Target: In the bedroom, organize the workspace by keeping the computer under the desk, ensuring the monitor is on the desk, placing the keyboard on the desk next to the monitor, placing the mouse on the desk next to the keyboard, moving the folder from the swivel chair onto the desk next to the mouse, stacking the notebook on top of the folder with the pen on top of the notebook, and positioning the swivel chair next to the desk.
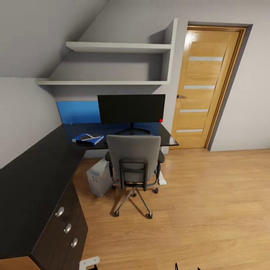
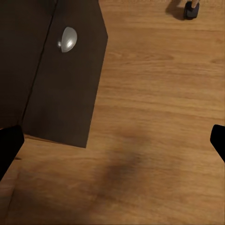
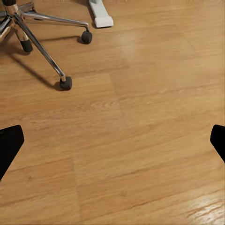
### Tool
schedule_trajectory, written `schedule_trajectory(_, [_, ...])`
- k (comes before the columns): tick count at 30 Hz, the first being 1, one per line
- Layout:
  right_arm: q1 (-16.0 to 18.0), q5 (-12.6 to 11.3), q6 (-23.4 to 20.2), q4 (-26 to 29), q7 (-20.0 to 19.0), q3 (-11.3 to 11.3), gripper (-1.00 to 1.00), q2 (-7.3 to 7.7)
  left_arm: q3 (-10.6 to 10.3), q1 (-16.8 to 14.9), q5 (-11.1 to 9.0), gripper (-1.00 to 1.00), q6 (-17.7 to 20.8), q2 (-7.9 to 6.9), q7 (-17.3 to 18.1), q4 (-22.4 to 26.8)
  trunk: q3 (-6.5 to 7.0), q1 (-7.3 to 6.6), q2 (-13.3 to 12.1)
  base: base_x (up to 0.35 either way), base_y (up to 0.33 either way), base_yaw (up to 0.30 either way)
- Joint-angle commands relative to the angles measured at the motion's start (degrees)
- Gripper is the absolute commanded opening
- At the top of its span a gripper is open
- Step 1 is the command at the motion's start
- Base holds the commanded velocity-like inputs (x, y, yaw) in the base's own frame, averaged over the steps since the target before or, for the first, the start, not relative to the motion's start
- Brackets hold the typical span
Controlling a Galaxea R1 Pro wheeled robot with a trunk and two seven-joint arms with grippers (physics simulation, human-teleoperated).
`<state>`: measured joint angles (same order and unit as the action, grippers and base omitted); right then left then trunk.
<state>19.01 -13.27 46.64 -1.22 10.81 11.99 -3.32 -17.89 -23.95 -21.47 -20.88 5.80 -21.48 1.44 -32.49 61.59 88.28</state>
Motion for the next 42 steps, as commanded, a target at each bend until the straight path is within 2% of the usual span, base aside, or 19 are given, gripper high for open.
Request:
schedule_trajectory(1, [0.1, -0.3, 0.2, -0.1, 0.2, 0.5, 1.0, -0.02, -0.5, 0.0, -0.4, 1.0, -0.1, -0.02, -0.2, 0.0, 0.13, -0.23, -0.4, 0.0, 0.0, 0.0])
schedule_trajectory(5, [0.1, -0.3, 0.2, -0.1, 0.2, 0.5, 1.0, -0.02, -0.5, 0.0, -0.4, 1.0, 0.1, -0.53, -0.2, 0.0, 0.85, -1.11, -2.0, 0.0, 0.0, 0.0])
schedule_trajectory(10, [0.1, -0.3, 0.2, -0.1, 0.2, 0.5, 1.0, -0.02, -0.5, 0.0, -0.4, 1.0, 0.3, -2.12, 1.3, 0.0, 1.75, -2.21, -4.0, 0.0, 0.0, 0.0])
schedule_trajectory(11, [0.1, -0.3, 0.2, -0.1, 0.2, 0.5, 1.0, -0.02, -0.5, 0.0, -0.4, 1.0, 0.3, -2.31, 1.8, 0.0, 1.92, -2.43, -4.4, 0.0, 0.0, 0.0])
schedule_trajectory(12, [0.1, -0.3, 0.2, -0.1, 0.2, 0.5, 1.0, -0.02, -0.5, 0.0, -0.4, 1.0, 0.3, -3.12, 5.9, 0.0, 2.1, -2.65, -4.8, 0.0, 0.0, 0.0])
schedule_trajectory(17, [0.1, -0.3, 0.2, -0.1, 0.2, 0.5, 1.0, -0.02, -0.6, 0.0, -0.3, 1.0, 0.2, -3.38, 7.8, 0.0, 2.1, -2.65, -4.8, 0.0, 0.0, 0.0])
schedule_trajectory(32, [0.1, -0.3, 0.2, -0.1, 0.2, 0.5, 1.0, -0.02, -0.8, 0.0, -0.3, 1.0, 0.4, -3.22, 8.2, 0.0, 2.1, -2.65, -4.8, 0.0, 0.0, 0.0])
schedule_trajectory(34, [0.1, -0.3, 0.2, -0.1, 0.2, 0.5, 1.0, -0.02, -0.7, 0.0, -0.4, 1.0, 0.4, -3.56, 8.2, 0.0, 2.1, -2.65, -4.8, 0.0, 0.0, 0.0])
schedule_trajectory(37, [0.1, -0.3, 0.2, -0.1, 0.2, 0.5, 1.0, -0.02, -0.7, 0.0, -0.3, 1.0, 0.4, -4.82, 8.3, 0.0, 2.1, -2.65, -4.8, 0.0, 0.0, 0.0])
schedule_trajectory(42, [0.1, -0.3, 0.2, -0.1, 0.2, 0.5, 1.0, -0.02, -0.8, 0.0, -0.3, 1.0, 0.4, -5.38, 8.4, 0.0, 2.1, -2.65, -4.8, 0.0, 0.0, 0.0])
